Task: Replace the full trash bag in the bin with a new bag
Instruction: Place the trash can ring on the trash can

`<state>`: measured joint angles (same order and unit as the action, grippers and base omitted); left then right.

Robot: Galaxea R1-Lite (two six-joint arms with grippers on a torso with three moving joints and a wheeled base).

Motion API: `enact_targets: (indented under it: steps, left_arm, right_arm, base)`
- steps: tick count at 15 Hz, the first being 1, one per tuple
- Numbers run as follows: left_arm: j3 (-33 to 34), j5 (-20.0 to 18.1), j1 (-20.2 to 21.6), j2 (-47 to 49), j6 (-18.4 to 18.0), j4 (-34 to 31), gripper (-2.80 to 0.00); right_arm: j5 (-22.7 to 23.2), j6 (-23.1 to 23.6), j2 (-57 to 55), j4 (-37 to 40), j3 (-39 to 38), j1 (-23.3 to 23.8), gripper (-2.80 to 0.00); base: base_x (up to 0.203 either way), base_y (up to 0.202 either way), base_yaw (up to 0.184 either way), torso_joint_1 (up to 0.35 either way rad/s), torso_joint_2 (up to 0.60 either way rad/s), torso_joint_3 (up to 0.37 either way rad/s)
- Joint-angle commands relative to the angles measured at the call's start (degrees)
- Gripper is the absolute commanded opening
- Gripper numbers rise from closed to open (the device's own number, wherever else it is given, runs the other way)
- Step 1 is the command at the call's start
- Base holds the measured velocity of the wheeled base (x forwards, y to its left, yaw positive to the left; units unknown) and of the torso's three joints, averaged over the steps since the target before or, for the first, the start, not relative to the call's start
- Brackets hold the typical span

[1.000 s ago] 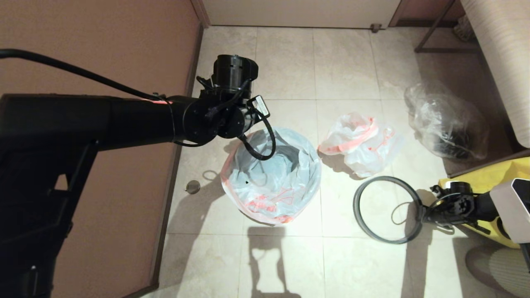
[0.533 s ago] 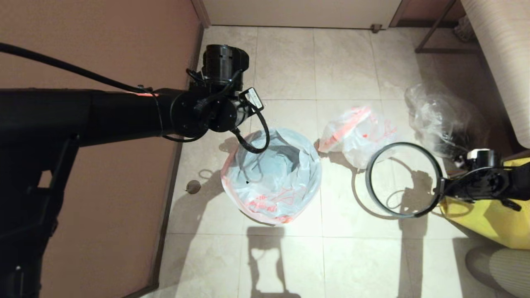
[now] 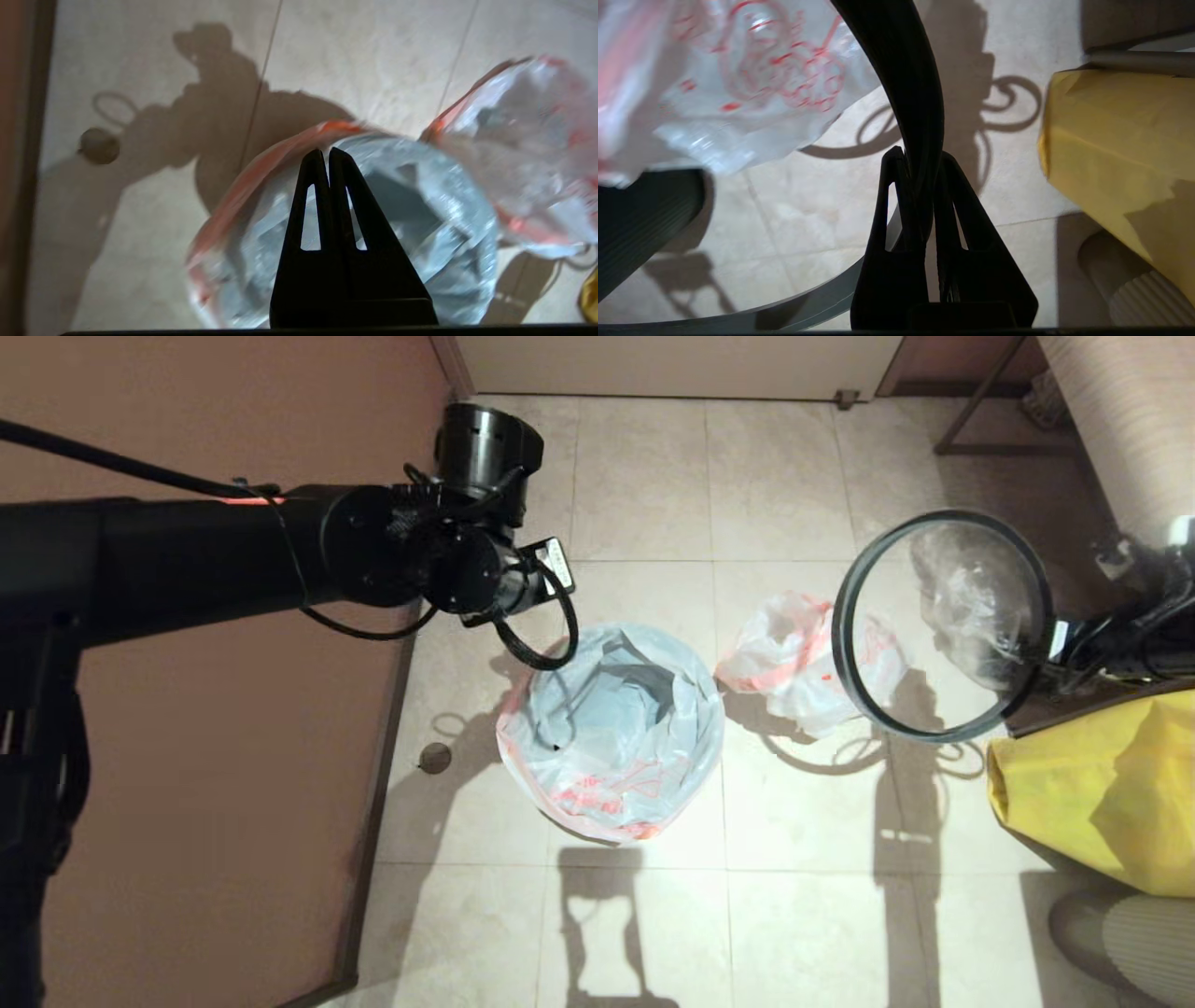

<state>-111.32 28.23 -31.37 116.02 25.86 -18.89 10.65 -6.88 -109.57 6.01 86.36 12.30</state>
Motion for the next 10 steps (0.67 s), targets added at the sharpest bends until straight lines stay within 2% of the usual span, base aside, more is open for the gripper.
enact_targets:
  steps: [1, 2, 3, 4, 6, 10]
  left_arm:
    - [-1.00, -0.51, -0.01, -4.28, -0.04, -4.96, -2.80]
    - [-0.71, -2.62, -0.05, -7.11, -0.11, -6.76, -2.80]
    - [-0.46, -8.20, 0.15, -9.14, -0.05, -9.03, -2.80]
    - [-0.23, -17.51, 1.18, -10.89, 0.14, -11.37, -2.80]
    - [0.00, -33.65, 4.42, -12.86, 0.29, -14.22, -2.80]
    - [1.69, -60.54, 11.32, -13.84, 0.21, -15.65, -2.80]
  right_arm:
    - [-0.01, 0.27, 6.34, 3.99, 0.41, -5.44, -2.80]
    - [-0.17, 0.52, 7.12, 5.52, 0.99, -8.64, -2.80]
    - [-0.24, 0.57, 7.53, 6.37, 1.74, -11.05, -2.80]
    - [-0.18, 0.51, 7.58, 6.88, 2.74, -12.86, -2.80]
    - [0.66, 0.79, 5.68, 6.95, 2.97, -13.85, -2.80]
    - [14.65, 0.83, 1.28, 9.09, 4.40, -12.61, -2.80]
  base:
    - [0.000, 0.000, 0.000, 0.000, 0.00, 0.000]
    - [0.000, 0.000, 0.000, 0.000, 0.00, 0.000]
    - [0.000, 0.000, 0.000, 0.000, 0.00, 0.000]
    - [0.000, 0.000, 0.000, 0.000, 0.00, 0.000]
    - [0.000, 0.000, 0.000, 0.000, 0.00, 0.000]
    - [0.000, 0.000, 0.000, 0.000, 0.00, 0.000]
